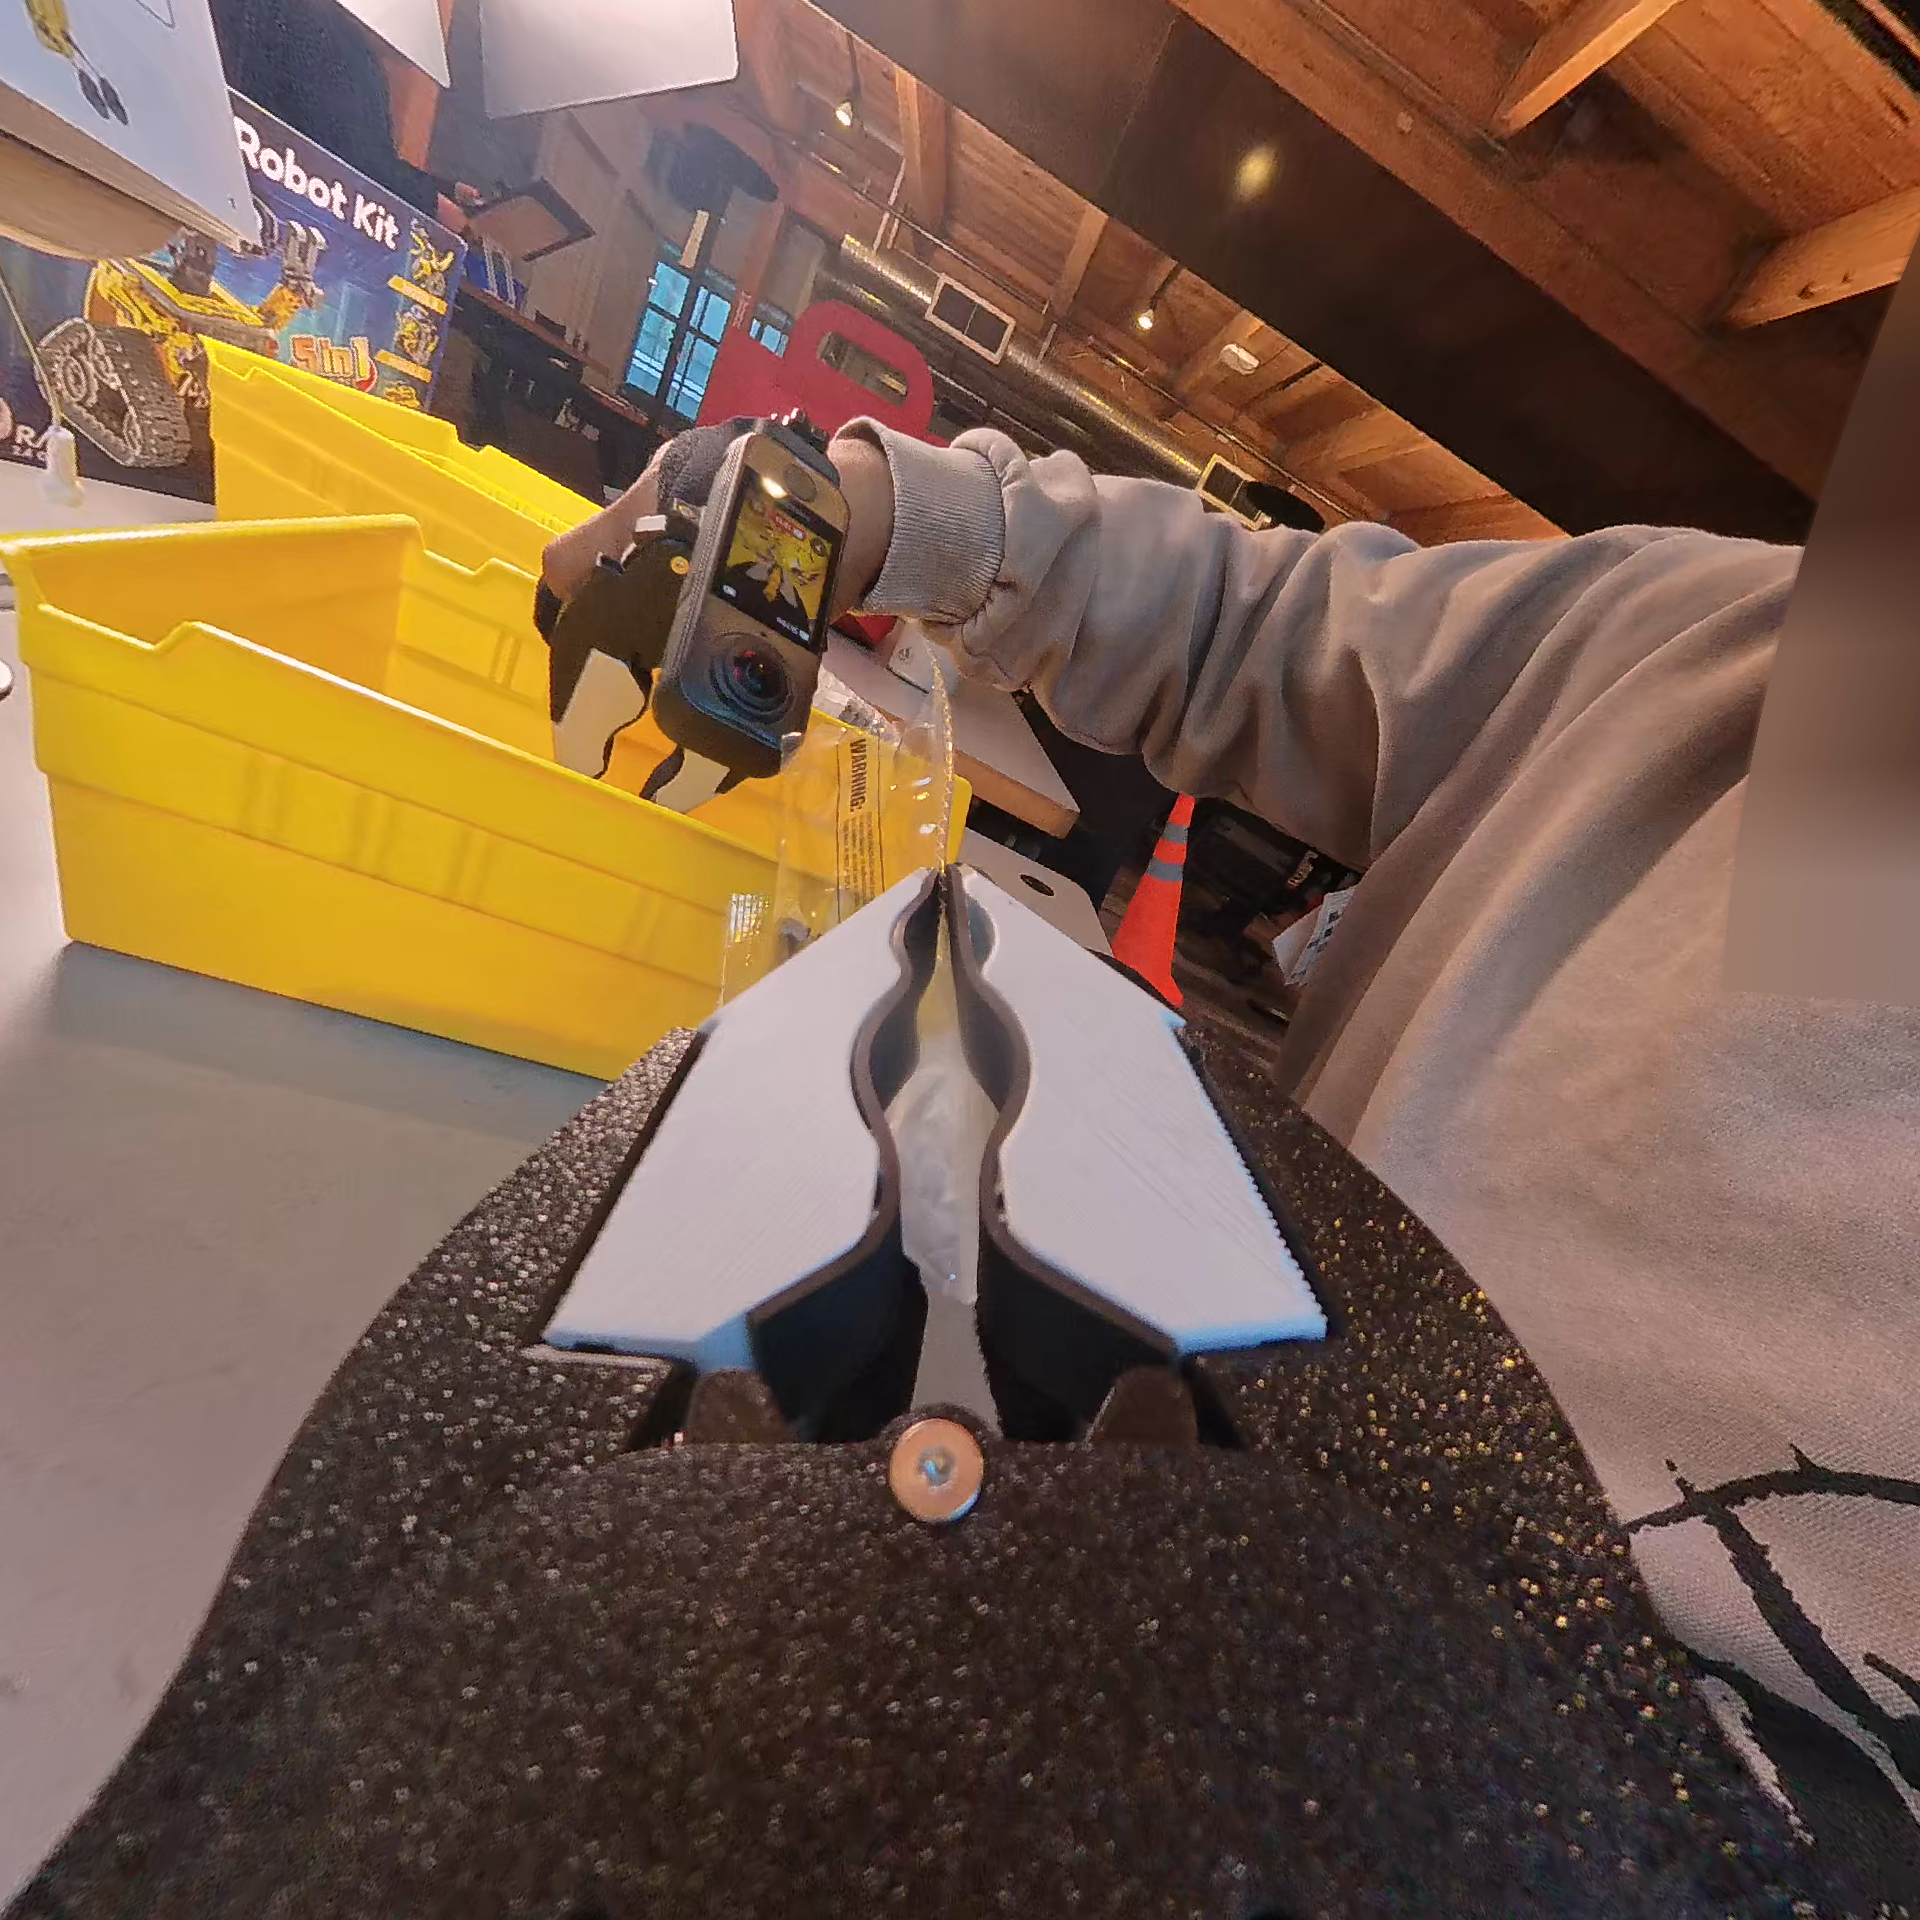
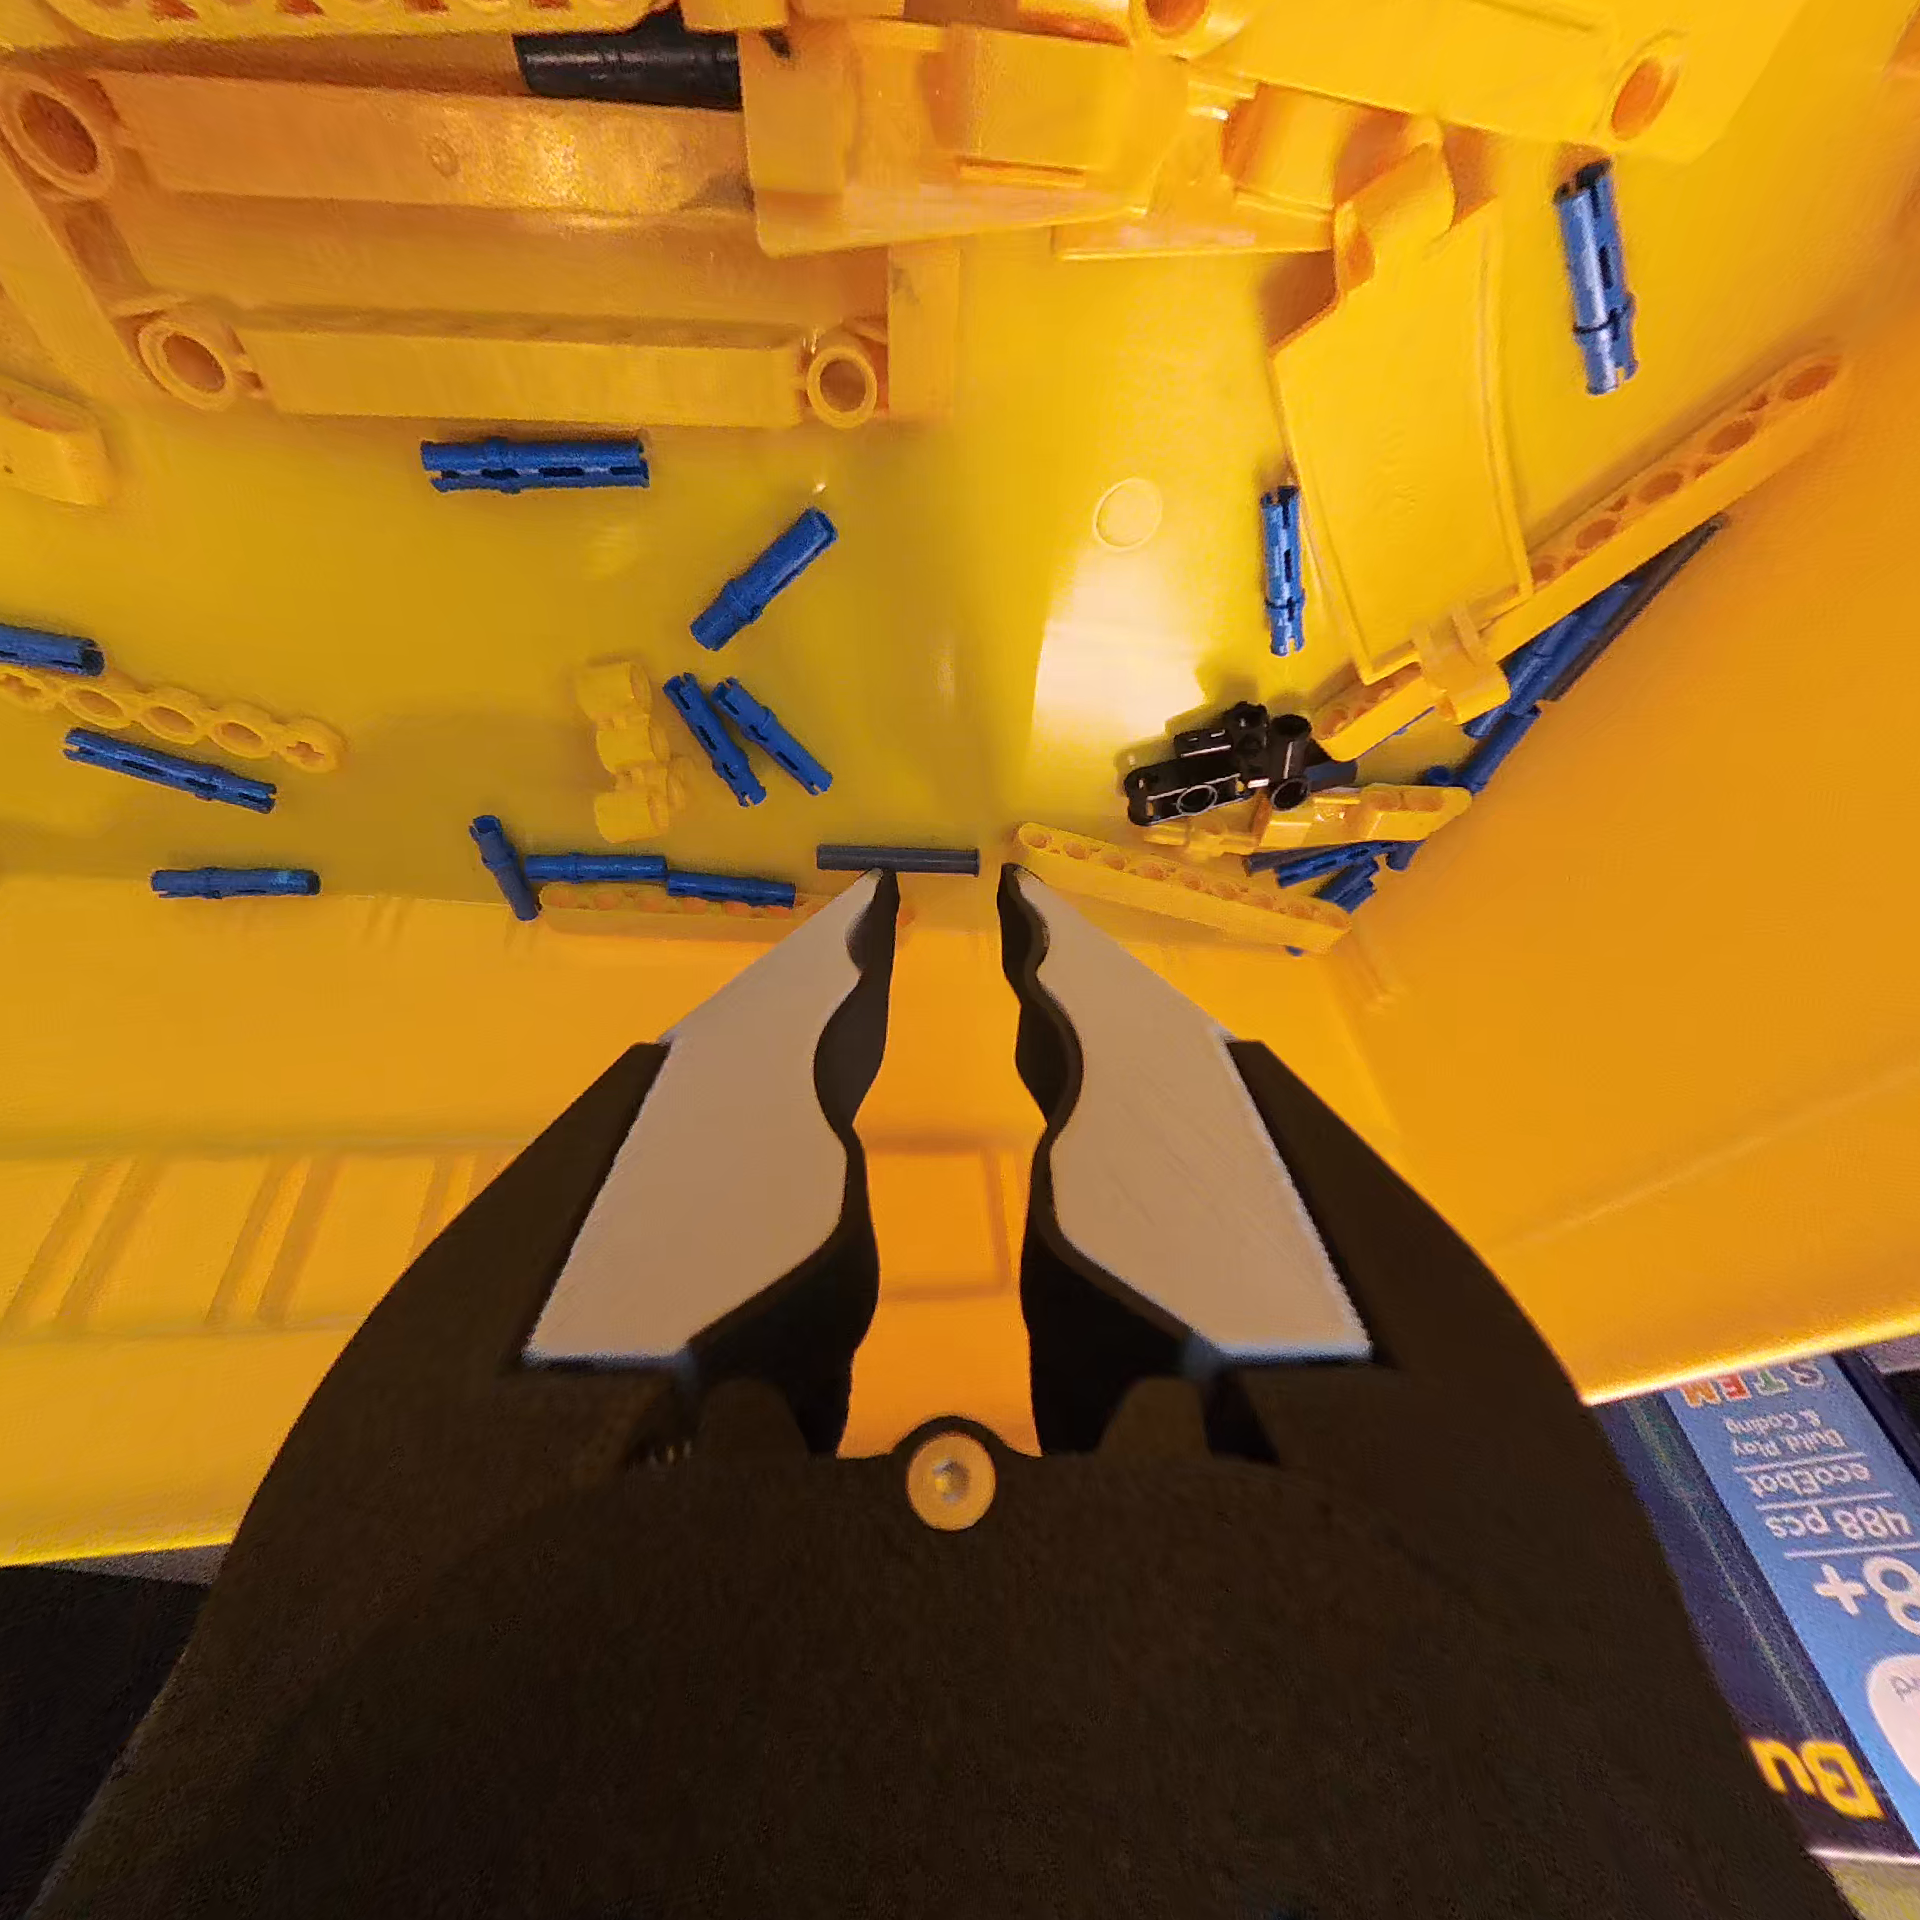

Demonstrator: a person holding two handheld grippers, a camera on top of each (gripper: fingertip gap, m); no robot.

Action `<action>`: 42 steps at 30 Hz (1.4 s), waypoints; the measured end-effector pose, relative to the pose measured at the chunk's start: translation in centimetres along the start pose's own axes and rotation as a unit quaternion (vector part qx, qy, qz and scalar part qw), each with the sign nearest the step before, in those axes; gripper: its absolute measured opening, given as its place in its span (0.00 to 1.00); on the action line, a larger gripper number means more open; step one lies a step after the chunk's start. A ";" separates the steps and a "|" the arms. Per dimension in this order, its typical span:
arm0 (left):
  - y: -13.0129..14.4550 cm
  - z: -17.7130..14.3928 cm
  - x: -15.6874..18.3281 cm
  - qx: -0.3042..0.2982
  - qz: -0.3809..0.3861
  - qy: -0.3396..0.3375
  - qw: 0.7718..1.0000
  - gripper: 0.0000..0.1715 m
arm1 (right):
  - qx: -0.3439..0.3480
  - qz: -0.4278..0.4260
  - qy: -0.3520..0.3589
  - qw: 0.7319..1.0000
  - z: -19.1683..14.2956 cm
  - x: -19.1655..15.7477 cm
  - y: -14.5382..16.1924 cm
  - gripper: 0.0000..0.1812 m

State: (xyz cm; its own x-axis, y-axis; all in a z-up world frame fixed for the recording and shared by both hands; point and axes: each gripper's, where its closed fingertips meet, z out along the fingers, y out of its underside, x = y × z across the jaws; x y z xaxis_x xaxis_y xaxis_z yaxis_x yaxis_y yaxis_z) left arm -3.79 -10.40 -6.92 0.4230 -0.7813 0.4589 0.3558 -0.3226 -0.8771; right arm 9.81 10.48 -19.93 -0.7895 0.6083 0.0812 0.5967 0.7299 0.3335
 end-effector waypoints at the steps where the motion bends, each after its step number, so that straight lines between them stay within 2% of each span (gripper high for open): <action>1: 0.0 0.0 0.0 0.001 0.000 0.000 1.000 0.00 | 0.007 0.001 -0.001 1.000 0.0 0.0 -0.2 0.10; 9: 0.0 0.0 0.0 -0.003 0.001 0.001 1.000 0.00 | 0.051 -0.044 0.035 0.997 -0.7 0.2 -0.9 0.11; 17: 0.0 -0.1 0.0 -0.004 0.002 0.000 1.000 0.00 | 0.015 -0.102 0.047 0.994 0.1 -0.6 -0.7 0.11; 22: 0.1 -0.1 0.0 -0.005 0.002 0.001 1.000 0.00 | 0.050 -0.037 0.029 0.998 -0.3 0.0 -0.9 0.12; 25: 0.1 0.0 0.0 -0.006 0.001 0.002 1.000 0.00 | 0.011 0.011 0.003 1.000 -0.6 0.2 0.4 0.15; 28: 0.2 0.0 0.1 -0.009 0.001 0.005 1.000 0.00 | -0.035 0.024 -0.036 0.998 0.0 -0.4 0.7 0.25; 31: 0.2 0.1 0.3 -0.011 0.005 0.005 1.000 0.00 | -0.084 0.026 -0.058 0.994 0.6 -0.4 1.2 0.27; 34: 0.1 0.0 0.4 -0.010 0.008 0.005 1.000 0.00 | -0.091 0.042 -0.095 0.990 0.7 -0.6 1.1 0.22; 39: -0.1 -0.1 0.6 -0.008 0.012 0.009 1.000 0.00 | -0.065 0.090 -0.130 0.985 0.9 -0.2 0.7 0.21; 42: -0.1 -0.1 0.7 -0.009 0.014 0.010 1.000 0.00 | -0.074 0.083 -0.132 0.985 1.2 -0.2 0.8 0.21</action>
State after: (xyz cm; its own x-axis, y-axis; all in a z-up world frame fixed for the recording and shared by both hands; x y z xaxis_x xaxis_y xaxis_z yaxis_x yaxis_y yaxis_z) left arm -3.64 -11.00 -6.50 0.4163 -0.8000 0.4321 0.3299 -0.3100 -0.8917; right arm 10.59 11.35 -20.81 -0.6060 0.7899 -0.0945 0.6713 0.5715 0.4719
